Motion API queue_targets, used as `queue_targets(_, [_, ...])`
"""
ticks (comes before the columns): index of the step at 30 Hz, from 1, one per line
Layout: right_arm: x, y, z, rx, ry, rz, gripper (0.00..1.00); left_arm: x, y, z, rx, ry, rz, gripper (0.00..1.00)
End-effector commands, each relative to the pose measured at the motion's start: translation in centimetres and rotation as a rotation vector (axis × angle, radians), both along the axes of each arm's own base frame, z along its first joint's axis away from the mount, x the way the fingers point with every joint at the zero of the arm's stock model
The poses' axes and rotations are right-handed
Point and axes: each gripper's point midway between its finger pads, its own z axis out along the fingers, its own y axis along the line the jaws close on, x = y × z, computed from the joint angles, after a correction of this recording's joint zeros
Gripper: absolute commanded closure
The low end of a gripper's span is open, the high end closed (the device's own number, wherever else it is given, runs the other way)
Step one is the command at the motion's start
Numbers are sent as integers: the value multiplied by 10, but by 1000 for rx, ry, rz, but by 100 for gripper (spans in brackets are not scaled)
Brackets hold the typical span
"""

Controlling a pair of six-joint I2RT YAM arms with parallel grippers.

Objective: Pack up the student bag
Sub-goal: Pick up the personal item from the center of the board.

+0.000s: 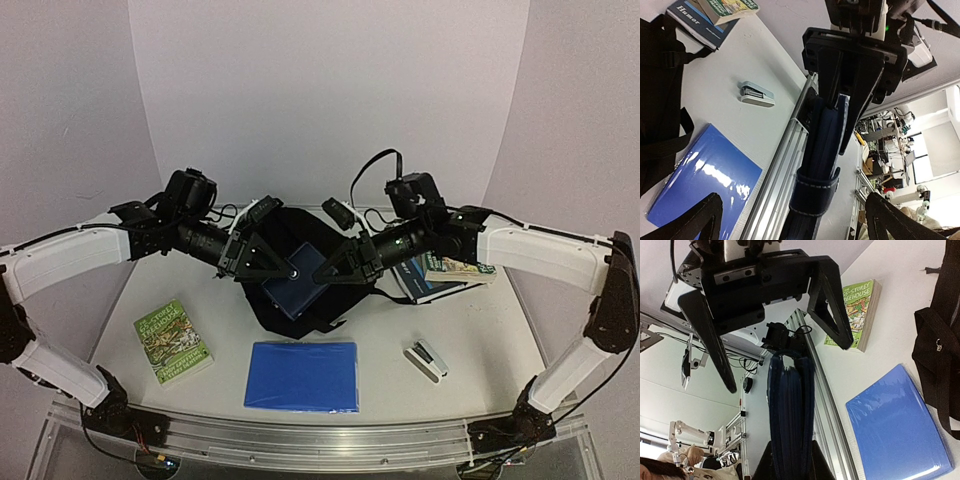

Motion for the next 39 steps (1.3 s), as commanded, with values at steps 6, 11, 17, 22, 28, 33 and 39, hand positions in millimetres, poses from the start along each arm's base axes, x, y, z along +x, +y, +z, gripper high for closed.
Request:
queue_targets(6, [-19, 6, 11, 46, -37, 118, 100, -19, -21, 18, -52, -6, -136, 10])
queue_targets(11, [-22, 7, 5, 34, -27, 126, 100, -23, -28, 14, -54, 17, -165, 19])
queue_targets(17, [-22, 8, 5, 38, -33, 132, 100, -34, -31, 11, -54, 42, -211, 29])
queue_targets(22, [-21, 9, 3, 34, -32, 130, 100, -37, -31, 10, -60, 43, -217, 40])
queue_targets(28, [-21, 9, 4, 36, -33, 130, 100, -37, -32, 7, -59, 57, -223, 58])
queue_targets(33, [-21, 8, 4, 35, -34, 126, 100, -38, -31, 5, -58, 63, -226, 73])
queue_targets(39, [-20, 7, 4, 31, -40, 117, 95, -36, -33, 4, -66, 61, -213, 87])
